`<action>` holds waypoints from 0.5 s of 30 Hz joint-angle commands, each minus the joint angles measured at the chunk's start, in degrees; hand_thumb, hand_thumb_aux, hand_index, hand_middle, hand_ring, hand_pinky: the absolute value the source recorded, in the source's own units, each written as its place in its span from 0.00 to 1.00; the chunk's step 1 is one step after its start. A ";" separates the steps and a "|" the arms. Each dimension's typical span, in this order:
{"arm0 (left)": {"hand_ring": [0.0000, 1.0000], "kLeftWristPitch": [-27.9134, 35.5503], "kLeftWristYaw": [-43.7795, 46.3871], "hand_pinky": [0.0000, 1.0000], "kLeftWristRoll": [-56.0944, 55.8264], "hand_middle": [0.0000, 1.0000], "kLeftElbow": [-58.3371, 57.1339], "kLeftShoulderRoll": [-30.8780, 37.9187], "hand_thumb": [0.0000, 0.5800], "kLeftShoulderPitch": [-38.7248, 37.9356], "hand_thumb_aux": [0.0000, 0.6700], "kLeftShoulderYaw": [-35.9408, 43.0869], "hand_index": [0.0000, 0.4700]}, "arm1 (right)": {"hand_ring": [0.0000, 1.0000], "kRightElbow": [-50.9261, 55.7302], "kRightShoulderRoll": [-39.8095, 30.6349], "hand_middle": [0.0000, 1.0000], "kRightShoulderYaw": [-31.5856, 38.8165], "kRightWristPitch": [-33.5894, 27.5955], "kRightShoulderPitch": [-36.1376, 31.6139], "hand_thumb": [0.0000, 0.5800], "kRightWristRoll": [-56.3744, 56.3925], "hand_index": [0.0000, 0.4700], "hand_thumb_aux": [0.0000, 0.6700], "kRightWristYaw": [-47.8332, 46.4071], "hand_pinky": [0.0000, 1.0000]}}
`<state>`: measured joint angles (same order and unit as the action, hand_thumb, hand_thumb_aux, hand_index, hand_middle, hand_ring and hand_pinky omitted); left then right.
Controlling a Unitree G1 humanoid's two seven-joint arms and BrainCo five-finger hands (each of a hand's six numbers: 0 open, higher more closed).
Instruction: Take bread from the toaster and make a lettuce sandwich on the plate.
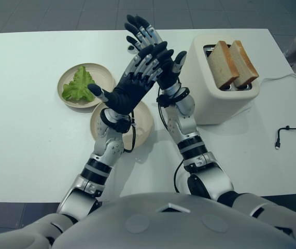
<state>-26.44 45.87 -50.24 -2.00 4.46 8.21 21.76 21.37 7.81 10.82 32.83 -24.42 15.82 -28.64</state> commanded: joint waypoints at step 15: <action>0.00 12.53 16.95 0.00 2.55 0.00 5.98 1.34 0.00 0.60 0.00 13.96 0.00 | 0.00 8.36 6.60 0.00 6.54 -15.40 -1.55 0.00 8.16 0.00 0.00 -10.65 0.00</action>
<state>-23.23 48.25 -55.39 -1.34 6.27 6.49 21.80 24.46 7.92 12.99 29.03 -24.71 26.79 -40.05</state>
